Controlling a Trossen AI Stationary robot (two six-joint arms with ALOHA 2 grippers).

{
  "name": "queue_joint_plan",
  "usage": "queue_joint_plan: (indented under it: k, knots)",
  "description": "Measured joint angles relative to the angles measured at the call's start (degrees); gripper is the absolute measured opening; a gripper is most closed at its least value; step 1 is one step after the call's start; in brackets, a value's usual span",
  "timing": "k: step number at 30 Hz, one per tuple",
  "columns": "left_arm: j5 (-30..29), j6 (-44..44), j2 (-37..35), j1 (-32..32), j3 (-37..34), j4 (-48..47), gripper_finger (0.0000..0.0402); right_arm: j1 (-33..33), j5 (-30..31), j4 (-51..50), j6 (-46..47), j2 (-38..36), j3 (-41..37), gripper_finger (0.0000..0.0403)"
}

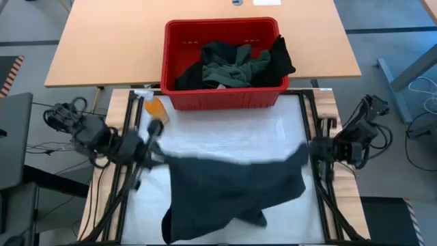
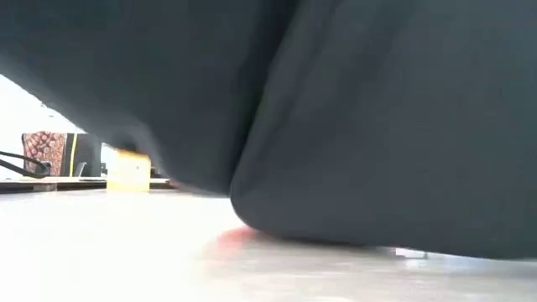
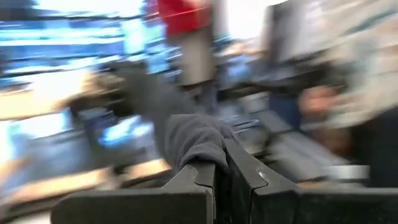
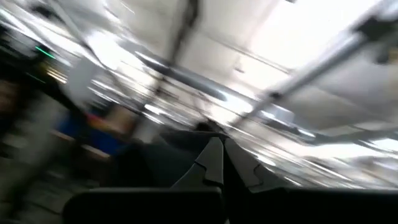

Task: Fold laundry
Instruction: Fold the black shorts

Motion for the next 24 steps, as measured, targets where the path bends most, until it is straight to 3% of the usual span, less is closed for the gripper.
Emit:
queue_joint_plan:
  k: [3,6,10,13,17,21,24]
  knots:
    - [-7.5,0.9,-1.2,5.8,2.2,-11.0,0.0,-7.0,8.0,-5.6,-0.3,-2.0,0.1,0.0016]
    - [-9.9,-3.8,-2.3,14.3,-0.6,-20.3,0.0,-17.3,9.3,-18.5,9.7,-3.6,0.1,0.0016]
    - [-4.1,-9.7,-1.9,24.4,-9.3,-25.7,0.0,-31.4,1.2,-33.4,27.6,-3.7,-1.9,0.0016]
    - [0.6,-10.3,-2.1,29.0,-15.0,-25.1,0.0,-38.4,-5.5,-35.2,36.4,-2.1,-5.5,0.0016]
    - [6.3,-13.8,-2.1,30.9,-19.7,-25.7,0.0,-38.6,-16.9,-31.9,45.7,1.5,-10.4,0.0015]
    - [19.1,-18.3,-2.7,28.6,-22.5,-27.1,0.0,-31.9,-18.8,-28.8,52.2,6.9,-13.6,0.0015]
    - [20.7,-24.1,-2.5,26.2,-25.7,-32.3,0.0,-26.3,-18.9,-27.7,57.0,11.9,-14.0,0.0015]
